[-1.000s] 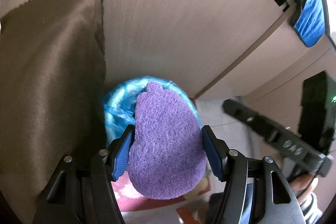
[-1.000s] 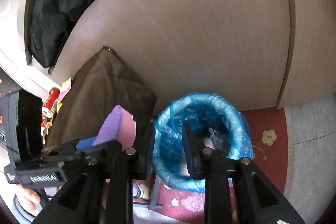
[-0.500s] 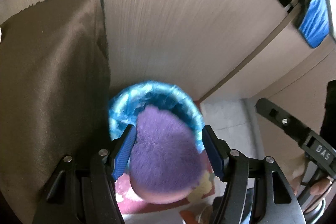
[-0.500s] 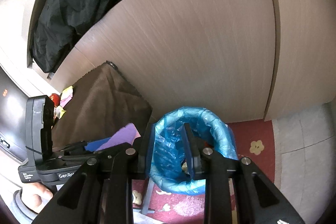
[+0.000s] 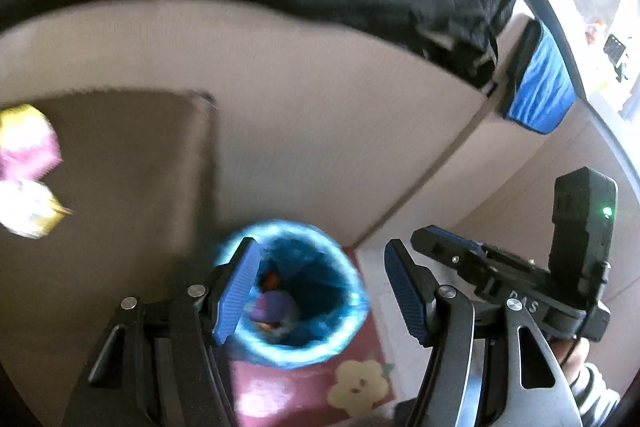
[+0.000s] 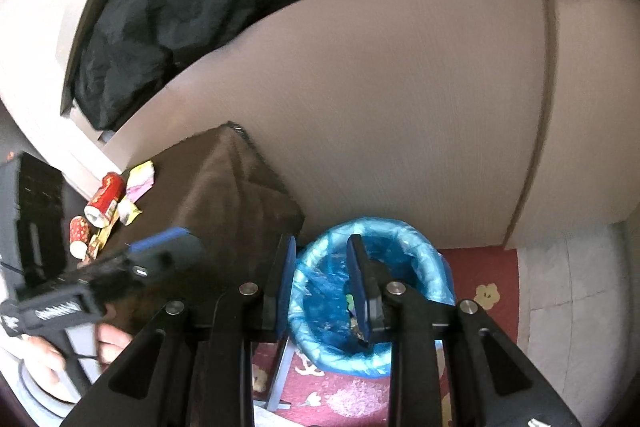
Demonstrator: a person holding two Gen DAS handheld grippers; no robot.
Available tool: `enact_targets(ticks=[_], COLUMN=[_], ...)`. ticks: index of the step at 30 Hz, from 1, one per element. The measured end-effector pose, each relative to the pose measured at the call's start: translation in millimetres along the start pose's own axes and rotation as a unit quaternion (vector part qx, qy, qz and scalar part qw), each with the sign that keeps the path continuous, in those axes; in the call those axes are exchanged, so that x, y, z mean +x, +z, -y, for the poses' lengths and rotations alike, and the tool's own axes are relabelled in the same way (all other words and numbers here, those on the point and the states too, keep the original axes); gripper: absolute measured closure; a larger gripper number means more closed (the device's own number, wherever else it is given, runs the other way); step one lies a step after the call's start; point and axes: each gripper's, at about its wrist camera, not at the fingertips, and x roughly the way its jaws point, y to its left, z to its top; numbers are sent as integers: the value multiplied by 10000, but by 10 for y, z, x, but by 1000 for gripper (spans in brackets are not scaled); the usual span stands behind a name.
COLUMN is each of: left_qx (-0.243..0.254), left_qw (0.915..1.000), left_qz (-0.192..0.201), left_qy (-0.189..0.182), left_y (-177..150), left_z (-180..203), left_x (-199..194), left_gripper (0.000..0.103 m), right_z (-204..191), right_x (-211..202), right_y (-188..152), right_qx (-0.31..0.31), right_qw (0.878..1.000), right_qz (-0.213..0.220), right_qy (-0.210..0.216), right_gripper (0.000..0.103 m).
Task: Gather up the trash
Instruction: 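Grasp the yellow-pink wrapper with the right tool while the left tool grasps the red can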
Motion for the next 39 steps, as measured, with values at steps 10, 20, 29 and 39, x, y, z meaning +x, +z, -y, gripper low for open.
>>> enact_targets(ticks=[10,20,29,39], left_qx=[-568,-1578,-1864,-2096], left_qw=[9836,9594,9630,9639], left_qz=[821,1098,957,571], left_qy=[1502,2062,1694,1541], left_y=[145,131,242,506], left_z=[-1435,-2895,-3398,-3492], left_x=[-1377,-1991,-1825,-1333], left_gripper=[38,38,38,38], right_z=[-1612,-2767,-3131,-3163], right_x=[569,1922,2438,1870], right_y=[304,760,694,565], right_qx=[-1524,-1776,-1974,-2506], right_qw=[9839,9709,9580,9567], right_qz=[-314,-1020,-1577,-959], right_qy=[876,1242,1357,1129], right_gripper=[65,65,54,101])
